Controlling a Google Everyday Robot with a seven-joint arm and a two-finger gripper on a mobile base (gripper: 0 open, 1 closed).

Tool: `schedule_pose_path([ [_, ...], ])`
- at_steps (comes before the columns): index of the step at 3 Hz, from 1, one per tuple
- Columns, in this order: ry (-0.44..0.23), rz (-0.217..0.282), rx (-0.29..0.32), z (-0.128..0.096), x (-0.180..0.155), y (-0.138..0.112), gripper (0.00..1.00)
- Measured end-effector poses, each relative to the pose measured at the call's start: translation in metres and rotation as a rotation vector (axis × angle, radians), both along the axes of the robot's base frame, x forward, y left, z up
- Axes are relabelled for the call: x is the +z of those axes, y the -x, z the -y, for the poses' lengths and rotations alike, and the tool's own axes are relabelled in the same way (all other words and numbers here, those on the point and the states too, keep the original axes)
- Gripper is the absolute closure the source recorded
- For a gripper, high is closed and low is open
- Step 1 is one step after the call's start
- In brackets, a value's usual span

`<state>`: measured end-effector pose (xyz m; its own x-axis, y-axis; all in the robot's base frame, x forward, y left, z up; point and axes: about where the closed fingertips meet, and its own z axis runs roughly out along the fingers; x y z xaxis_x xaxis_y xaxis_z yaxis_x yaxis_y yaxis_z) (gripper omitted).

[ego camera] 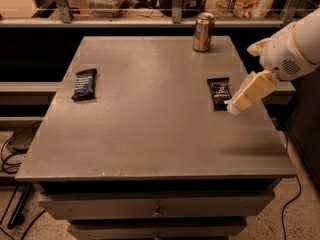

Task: Move rxbar chocolate near rxbar blueberry

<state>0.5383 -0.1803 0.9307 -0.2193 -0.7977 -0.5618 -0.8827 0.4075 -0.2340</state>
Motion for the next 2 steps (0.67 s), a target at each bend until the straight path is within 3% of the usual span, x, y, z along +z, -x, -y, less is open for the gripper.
schedule_pose_path([
  [1, -0.050, -0.025, -0.008, -0.004, -0.020, -0.020, 0.00],
  [2, -0.046, -0.041, -0.004, -0.008, -0.039, -0.037, 0.00],
])
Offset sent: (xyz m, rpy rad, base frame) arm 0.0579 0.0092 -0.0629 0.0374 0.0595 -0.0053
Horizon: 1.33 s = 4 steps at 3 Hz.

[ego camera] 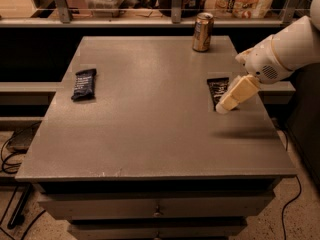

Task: Move rxbar chocolate near rxbar blueberry

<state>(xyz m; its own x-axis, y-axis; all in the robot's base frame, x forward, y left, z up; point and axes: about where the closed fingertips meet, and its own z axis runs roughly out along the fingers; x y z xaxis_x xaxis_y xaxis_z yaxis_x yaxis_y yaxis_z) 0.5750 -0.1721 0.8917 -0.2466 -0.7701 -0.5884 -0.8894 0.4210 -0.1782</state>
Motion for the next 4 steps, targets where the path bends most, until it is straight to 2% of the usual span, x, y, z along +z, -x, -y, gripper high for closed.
schedule_pose_path([
  [2, -0.025, 0.001, -0.038, 0.006, -0.043, -0.034, 0.00],
  [3, -0.033, -0.015, -0.043, 0.000, -0.059, -0.043, 0.00],
  [4, -0.048, -0.042, -0.053, -0.002, -0.071, -0.045, 0.19],
])
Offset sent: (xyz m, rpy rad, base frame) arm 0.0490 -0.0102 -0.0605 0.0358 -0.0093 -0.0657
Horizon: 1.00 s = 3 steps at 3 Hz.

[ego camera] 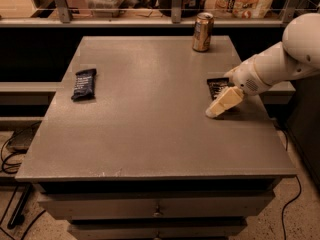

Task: Move rxbar chocolate near rxbar blueberry

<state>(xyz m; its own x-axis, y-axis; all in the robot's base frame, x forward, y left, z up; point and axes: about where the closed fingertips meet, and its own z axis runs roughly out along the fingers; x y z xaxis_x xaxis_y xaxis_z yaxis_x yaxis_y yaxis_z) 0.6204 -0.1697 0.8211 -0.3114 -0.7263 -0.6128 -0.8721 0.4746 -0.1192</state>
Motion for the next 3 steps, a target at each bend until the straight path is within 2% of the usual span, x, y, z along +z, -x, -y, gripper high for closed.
schedule_pose_path([
  [3, -0.002, -0.010, -0.007, 0.0001, 0.0068, -0.0003, 0.88],
])
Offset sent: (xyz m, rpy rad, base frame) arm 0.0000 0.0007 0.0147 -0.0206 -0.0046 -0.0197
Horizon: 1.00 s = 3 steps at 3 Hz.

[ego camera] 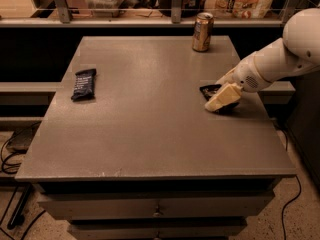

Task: Move rxbar chocolate near rxbar blueberry

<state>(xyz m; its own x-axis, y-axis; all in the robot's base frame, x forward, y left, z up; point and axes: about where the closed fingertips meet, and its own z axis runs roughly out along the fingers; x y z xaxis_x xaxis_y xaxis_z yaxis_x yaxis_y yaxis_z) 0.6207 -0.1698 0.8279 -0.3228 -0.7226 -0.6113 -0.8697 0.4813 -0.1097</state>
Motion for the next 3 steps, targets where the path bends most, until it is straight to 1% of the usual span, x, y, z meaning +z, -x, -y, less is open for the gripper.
schedule_pose_path([
  [1, 0.000, 0.001, 0.000, 0.000, 0.003, 0.000, 1.00],
  [2, -0.026, 0.043, 0.030, -0.018, 0.024, -0.007, 1.00],
  [3, -0.088, 0.129, 0.119, -0.057, 0.070, -0.020, 1.00],
])
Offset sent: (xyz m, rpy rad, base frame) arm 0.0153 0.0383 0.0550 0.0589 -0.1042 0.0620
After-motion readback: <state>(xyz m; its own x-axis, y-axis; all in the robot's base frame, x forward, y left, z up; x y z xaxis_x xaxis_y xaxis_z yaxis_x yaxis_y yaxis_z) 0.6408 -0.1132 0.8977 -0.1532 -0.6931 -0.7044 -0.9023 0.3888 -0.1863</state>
